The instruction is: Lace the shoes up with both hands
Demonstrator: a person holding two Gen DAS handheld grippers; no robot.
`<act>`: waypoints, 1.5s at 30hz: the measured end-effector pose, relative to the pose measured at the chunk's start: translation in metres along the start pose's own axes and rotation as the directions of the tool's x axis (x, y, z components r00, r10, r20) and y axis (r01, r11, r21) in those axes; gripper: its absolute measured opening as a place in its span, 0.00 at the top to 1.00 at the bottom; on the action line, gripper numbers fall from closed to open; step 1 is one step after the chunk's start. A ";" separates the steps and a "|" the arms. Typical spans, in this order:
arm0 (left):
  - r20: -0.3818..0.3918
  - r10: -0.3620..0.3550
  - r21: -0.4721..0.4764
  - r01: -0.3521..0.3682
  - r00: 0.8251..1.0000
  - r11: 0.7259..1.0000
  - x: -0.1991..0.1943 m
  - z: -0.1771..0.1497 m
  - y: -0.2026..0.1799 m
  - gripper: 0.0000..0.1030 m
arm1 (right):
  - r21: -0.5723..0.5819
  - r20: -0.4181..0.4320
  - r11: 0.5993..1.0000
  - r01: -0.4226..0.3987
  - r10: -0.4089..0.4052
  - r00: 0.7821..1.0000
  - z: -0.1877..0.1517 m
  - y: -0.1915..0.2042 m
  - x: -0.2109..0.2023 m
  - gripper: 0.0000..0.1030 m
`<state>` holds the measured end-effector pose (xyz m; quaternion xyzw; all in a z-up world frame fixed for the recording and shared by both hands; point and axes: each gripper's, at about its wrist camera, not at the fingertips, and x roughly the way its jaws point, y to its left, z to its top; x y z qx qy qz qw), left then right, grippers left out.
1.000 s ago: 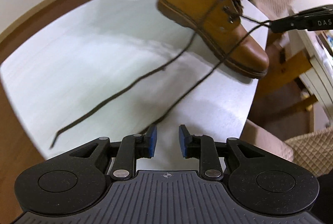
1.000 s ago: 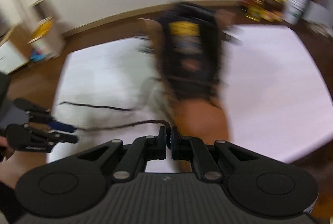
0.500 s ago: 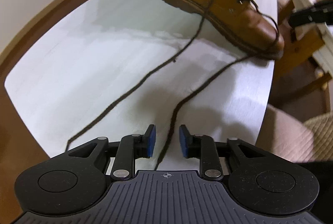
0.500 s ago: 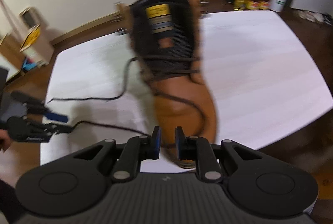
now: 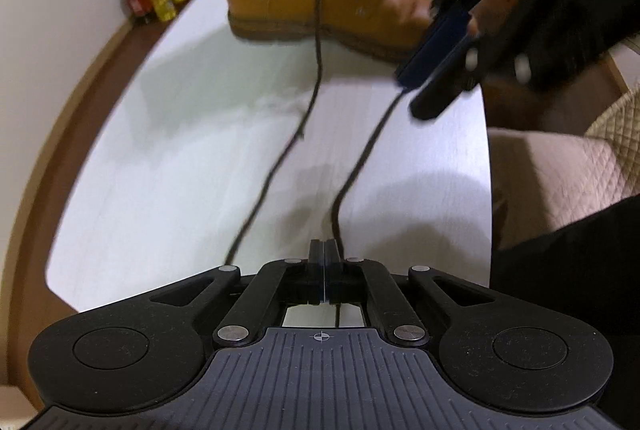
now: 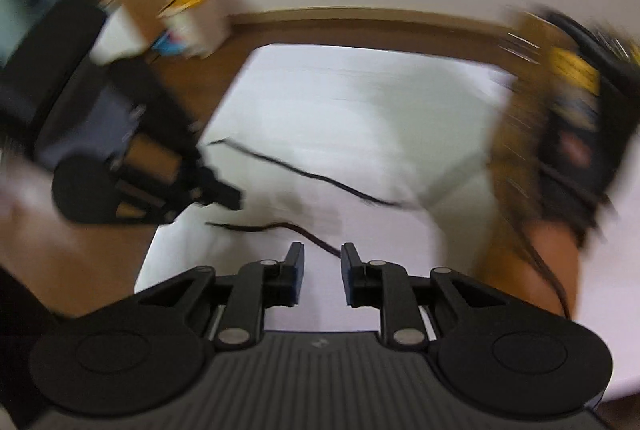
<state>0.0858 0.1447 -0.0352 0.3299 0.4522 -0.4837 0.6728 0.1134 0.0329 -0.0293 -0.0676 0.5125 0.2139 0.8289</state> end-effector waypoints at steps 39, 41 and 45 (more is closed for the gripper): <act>0.072 0.039 0.152 -0.049 0.997 0.987 -0.046 -0.001 -0.012 0.98 | -0.493 -0.009 0.868 -0.058 0.062 0.998 0.027 0.057 0.048 0.96; 0.076 0.036 0.132 -0.046 0.996 0.990 -0.047 0.002 -0.012 0.98 | -0.446 -0.018 0.892 -0.068 0.068 0.998 0.024 0.052 0.045 0.96; 0.081 0.054 0.108 -0.063 0.995 0.992 -0.048 0.009 -0.011 0.98 | -0.318 -0.023 0.948 -0.034 0.028 0.999 0.014 0.038 0.036 0.96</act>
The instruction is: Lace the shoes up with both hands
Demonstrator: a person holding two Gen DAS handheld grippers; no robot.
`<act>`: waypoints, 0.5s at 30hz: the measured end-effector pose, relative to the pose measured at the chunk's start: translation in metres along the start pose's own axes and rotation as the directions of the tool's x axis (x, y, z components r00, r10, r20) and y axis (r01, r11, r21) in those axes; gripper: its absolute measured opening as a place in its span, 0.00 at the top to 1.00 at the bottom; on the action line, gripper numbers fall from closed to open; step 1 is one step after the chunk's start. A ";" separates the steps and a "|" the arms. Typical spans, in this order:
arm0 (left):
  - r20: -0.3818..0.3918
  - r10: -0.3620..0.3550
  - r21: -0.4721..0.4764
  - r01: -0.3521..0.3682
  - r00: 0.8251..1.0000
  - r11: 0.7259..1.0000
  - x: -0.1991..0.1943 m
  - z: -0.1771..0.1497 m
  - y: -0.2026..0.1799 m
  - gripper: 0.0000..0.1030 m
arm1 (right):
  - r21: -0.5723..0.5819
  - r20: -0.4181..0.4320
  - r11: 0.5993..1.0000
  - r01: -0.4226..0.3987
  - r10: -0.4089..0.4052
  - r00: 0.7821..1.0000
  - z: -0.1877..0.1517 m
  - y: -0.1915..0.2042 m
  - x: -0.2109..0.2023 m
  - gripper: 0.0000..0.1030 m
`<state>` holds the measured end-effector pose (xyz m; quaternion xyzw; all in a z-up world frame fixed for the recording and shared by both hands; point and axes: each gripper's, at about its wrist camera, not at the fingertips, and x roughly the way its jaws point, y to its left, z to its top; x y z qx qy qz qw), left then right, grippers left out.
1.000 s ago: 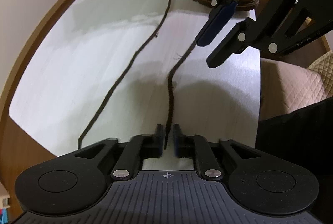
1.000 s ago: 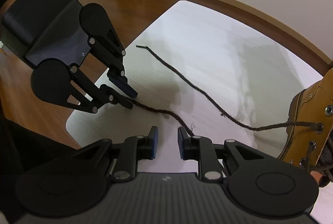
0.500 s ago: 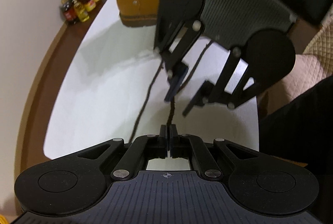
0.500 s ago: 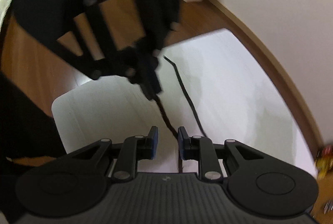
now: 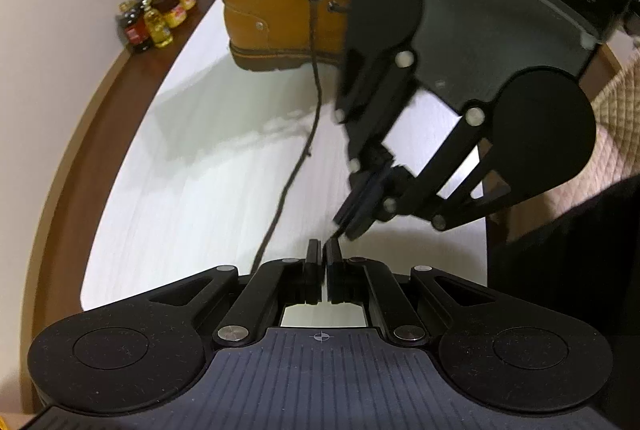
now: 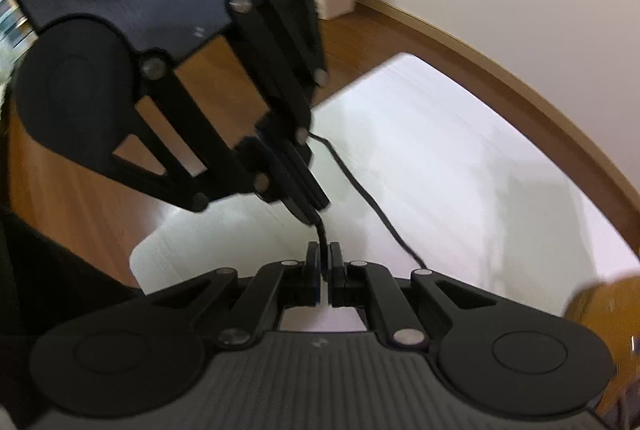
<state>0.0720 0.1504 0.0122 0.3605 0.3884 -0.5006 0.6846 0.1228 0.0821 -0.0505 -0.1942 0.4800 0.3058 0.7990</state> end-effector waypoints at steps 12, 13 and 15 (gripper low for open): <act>0.087 0.021 0.074 -0.028 0.996 0.997 -0.023 0.031 0.027 0.92 | 0.841 0.170 0.534 -0.088 -0.106 0.980 -0.087 -0.055 -0.078 0.96; 0.096 0.019 0.087 -0.028 0.995 0.996 -0.026 0.034 0.027 0.92 | 0.884 0.190 0.458 -0.099 -0.157 0.969 -0.098 -0.057 -0.088 0.96; 0.129 0.008 0.136 -0.026 0.992 0.990 -0.034 0.048 0.030 0.92 | 0.928 0.218 0.351 -0.129 -0.228 0.949 -0.110 -0.066 -0.099 0.96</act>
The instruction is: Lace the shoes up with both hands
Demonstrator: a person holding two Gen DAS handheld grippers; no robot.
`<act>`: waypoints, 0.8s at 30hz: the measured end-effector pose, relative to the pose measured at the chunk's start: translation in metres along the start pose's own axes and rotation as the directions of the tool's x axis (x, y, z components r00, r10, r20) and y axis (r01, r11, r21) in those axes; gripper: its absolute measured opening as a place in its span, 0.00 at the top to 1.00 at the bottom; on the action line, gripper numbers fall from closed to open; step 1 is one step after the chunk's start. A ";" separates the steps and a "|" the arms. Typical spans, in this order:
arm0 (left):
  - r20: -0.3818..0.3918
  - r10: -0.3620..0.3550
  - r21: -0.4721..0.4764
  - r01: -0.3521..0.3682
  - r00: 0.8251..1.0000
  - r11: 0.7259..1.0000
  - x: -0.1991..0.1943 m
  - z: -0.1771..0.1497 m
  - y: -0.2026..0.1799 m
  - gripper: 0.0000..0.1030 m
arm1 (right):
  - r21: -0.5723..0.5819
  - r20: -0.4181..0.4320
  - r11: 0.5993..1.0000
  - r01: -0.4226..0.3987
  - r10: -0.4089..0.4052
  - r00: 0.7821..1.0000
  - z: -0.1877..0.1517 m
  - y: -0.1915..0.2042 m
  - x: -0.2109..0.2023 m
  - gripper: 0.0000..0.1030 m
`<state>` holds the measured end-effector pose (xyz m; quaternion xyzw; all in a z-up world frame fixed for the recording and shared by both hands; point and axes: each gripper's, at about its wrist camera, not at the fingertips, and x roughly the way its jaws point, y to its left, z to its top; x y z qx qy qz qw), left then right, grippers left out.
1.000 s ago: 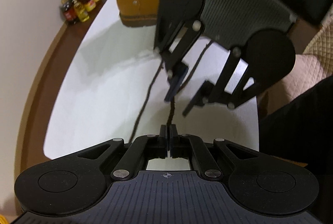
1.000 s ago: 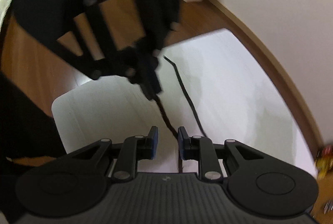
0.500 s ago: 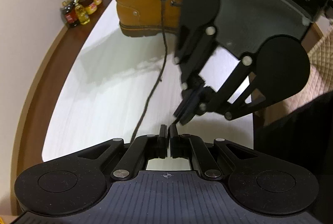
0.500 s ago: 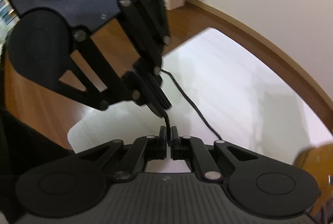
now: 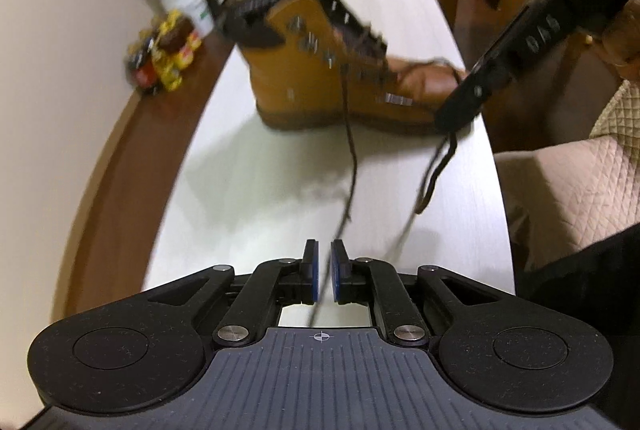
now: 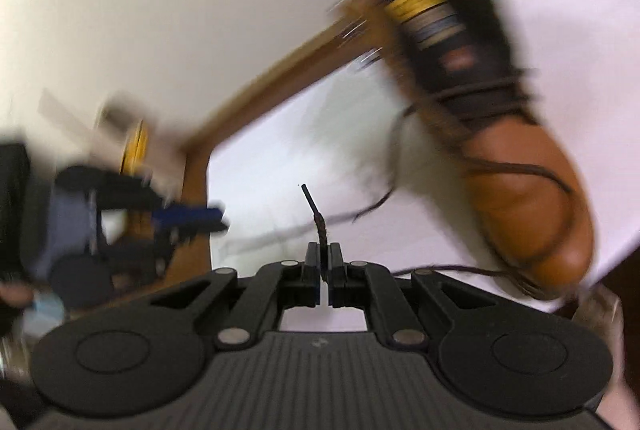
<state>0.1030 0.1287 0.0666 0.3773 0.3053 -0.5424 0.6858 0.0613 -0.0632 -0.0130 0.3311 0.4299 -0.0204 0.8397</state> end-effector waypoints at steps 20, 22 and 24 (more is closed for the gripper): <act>0.108 -0.048 0.458 -0.007 0.993 0.889 0.048 0.177 0.020 0.76 | 0.661 0.433 0.636 -0.398 0.110 0.895 0.014 -0.112 -0.011 0.95; 0.098 -0.067 0.544 0.003 0.993 0.839 0.064 0.181 0.019 0.73 | 0.680 0.458 0.595 -0.428 0.111 0.882 0.012 -0.112 -0.007 0.95; 0.105 -0.094 0.632 0.006 0.990 0.775 0.077 0.184 0.019 0.70 | 0.688 0.474 0.573 -0.445 0.109 0.874 0.010 -0.109 -0.005 0.95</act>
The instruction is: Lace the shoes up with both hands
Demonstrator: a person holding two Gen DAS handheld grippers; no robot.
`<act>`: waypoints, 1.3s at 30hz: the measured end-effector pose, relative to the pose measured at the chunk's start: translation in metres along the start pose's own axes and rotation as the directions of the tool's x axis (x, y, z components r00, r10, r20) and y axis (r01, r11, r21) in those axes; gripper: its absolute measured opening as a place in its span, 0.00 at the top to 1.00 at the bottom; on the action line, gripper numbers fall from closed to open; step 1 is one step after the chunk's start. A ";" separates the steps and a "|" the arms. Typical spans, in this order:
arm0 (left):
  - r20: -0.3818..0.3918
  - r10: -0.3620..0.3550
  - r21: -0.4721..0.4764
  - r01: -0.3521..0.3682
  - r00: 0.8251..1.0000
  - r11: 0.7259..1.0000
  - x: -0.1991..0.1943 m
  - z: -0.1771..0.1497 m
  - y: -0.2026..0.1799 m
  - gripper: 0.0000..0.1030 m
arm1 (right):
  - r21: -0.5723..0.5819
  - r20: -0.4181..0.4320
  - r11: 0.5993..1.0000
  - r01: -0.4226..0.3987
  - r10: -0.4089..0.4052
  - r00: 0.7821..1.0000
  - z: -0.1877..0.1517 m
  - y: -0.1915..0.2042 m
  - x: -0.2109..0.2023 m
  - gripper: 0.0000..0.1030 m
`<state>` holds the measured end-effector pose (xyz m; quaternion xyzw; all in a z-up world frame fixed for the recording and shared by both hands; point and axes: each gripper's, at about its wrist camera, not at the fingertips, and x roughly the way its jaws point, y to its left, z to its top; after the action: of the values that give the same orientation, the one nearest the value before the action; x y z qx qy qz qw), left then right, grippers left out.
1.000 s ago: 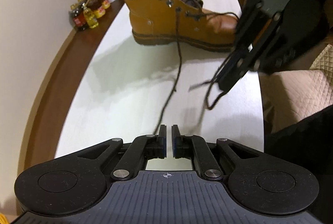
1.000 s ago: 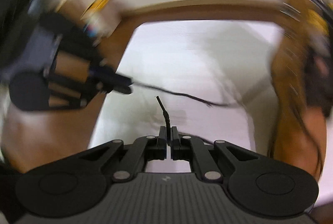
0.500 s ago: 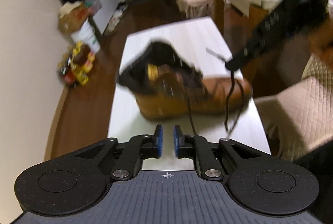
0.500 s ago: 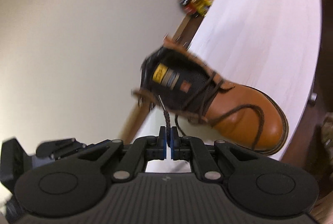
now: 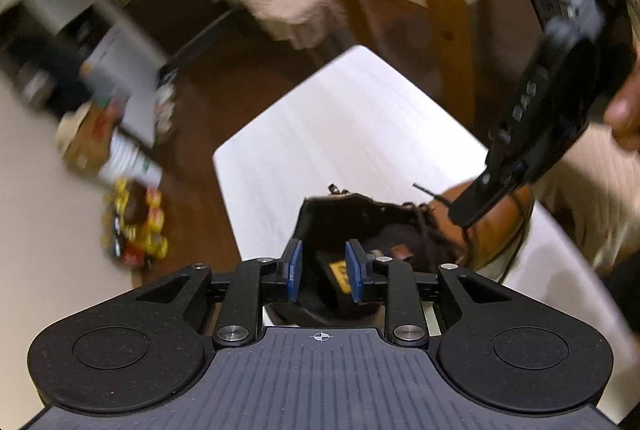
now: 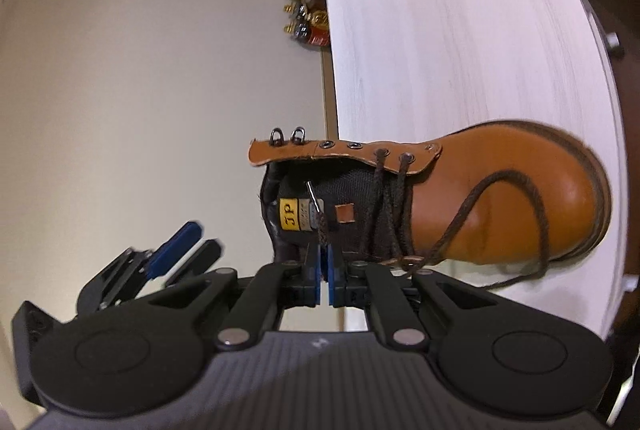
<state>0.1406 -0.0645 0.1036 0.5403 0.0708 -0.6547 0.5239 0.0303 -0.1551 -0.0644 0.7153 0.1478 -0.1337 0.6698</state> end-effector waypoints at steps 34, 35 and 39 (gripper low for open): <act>0.126 -0.484 0.323 0.426 0.866 0.845 0.105 0.001 0.058 0.82 | 0.432 0.308 0.892 -0.136 -0.004 0.951 -0.040 -0.025 0.066 0.94; 0.129 -0.483 0.321 0.424 0.866 0.847 0.104 0.000 0.058 0.82 | 0.432 0.311 0.891 -0.136 -0.006 0.950 -0.039 -0.025 0.066 0.94; 0.133 -0.482 0.317 0.424 0.866 0.848 0.100 -0.001 0.061 0.82 | 0.428 0.345 0.894 -0.131 -0.027 0.938 -0.036 -0.024 0.063 0.94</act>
<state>0.2013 -0.1515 0.0543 0.5044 0.0494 -0.8162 0.2773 0.0790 -0.1154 -0.1090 0.8186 -0.0249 -0.2678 0.5074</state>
